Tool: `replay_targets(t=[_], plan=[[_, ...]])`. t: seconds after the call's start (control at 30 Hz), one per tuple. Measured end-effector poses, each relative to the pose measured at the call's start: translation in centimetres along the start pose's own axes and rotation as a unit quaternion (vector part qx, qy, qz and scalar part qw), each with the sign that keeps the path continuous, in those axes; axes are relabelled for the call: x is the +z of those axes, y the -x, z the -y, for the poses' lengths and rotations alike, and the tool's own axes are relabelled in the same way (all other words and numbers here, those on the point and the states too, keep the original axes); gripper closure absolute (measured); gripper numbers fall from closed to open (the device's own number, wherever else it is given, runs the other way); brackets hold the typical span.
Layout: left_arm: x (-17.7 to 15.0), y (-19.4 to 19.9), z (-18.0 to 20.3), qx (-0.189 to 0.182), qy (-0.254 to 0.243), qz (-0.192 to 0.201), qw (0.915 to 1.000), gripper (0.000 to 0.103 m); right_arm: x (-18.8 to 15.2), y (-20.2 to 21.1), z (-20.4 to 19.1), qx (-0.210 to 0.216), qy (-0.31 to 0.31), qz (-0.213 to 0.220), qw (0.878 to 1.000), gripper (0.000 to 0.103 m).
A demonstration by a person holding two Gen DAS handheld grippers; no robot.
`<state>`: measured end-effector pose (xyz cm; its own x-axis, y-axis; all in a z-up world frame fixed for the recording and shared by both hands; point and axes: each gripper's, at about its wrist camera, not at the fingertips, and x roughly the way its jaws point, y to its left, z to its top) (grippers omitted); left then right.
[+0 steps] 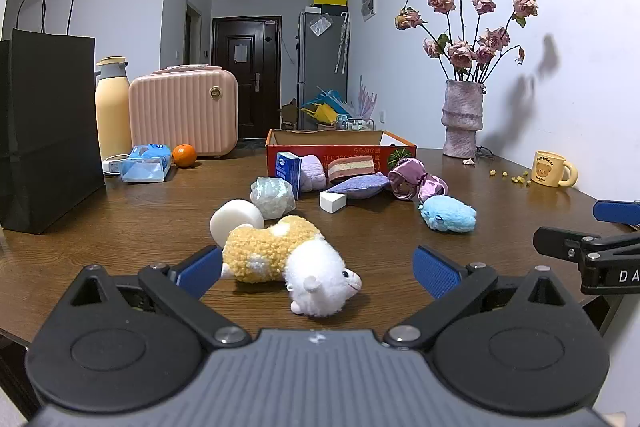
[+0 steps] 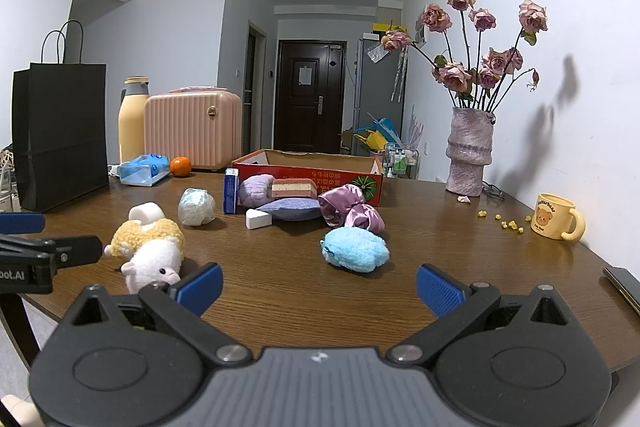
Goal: Organize soft objects
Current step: 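Move the left tool toward the yellow-and-white plush sheep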
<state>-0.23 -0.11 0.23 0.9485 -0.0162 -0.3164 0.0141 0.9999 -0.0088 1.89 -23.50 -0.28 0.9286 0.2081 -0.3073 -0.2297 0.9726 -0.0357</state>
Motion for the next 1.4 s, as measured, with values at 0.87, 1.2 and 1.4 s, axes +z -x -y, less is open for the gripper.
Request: replay_targets(t=[0.87,1.2,1.4], plan=[[0.01,0.27,0.29,0.0,-0.002,0.001,1.0,0.0,-0.04,0.21,0.15,0.001,0.001,0.003,1.0,0.0],[0.06,0.43,0.58,-0.001,-0.004,0.003,1.0,0.0,0.03,0.36,0.12,0.001,0.002,0.006,1.0,0.0],[0.12,0.58,0.86,-0.002,-0.007,0.004,1.0,0.0,0.05,0.35,0.12,0.001,0.002,0.006,1.0,0.0]])
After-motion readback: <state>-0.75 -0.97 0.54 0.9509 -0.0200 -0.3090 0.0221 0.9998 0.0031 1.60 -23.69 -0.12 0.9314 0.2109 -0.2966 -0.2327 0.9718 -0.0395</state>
